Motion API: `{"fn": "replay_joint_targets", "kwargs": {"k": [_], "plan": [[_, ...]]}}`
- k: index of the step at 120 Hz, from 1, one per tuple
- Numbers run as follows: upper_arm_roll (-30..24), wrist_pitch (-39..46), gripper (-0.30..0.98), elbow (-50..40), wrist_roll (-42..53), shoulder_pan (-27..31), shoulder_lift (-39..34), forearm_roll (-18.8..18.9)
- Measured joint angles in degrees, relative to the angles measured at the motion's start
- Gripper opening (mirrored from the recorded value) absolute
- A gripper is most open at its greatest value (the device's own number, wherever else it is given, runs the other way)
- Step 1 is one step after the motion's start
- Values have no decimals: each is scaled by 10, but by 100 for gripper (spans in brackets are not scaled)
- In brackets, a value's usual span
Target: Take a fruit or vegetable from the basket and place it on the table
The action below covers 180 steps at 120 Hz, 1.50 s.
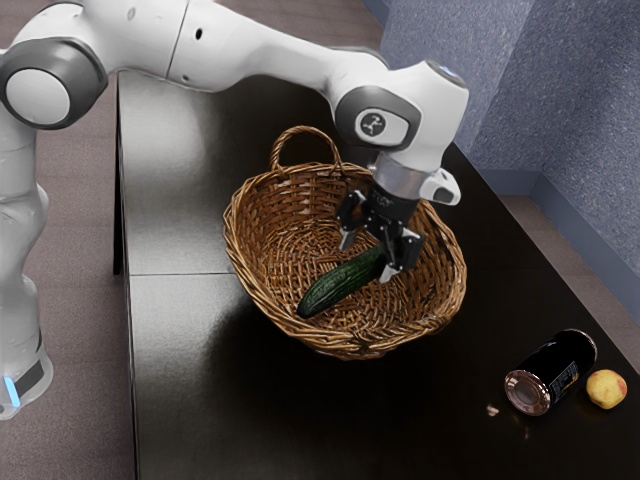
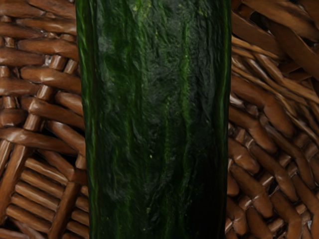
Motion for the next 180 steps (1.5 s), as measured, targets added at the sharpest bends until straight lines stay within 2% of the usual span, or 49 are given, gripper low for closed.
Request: {"fn": "replay_joint_targets", "kwargs": {"k": [84,109,128,144,157,169,180], "plan": [[0,27,68,-18,-81,6,11,4],[0,28,32,-18,-101,6,11,4],[-2,21,22,-17,-122,2,6,5],[-3,-29,21,-12,-140,-1,-44,5],[-2,-99,21,35,-150,-5,-74,14],[4,-176,20,81,-139,-4,-112,52],[4,-248,20,105,-116,53,-164,91]]}}
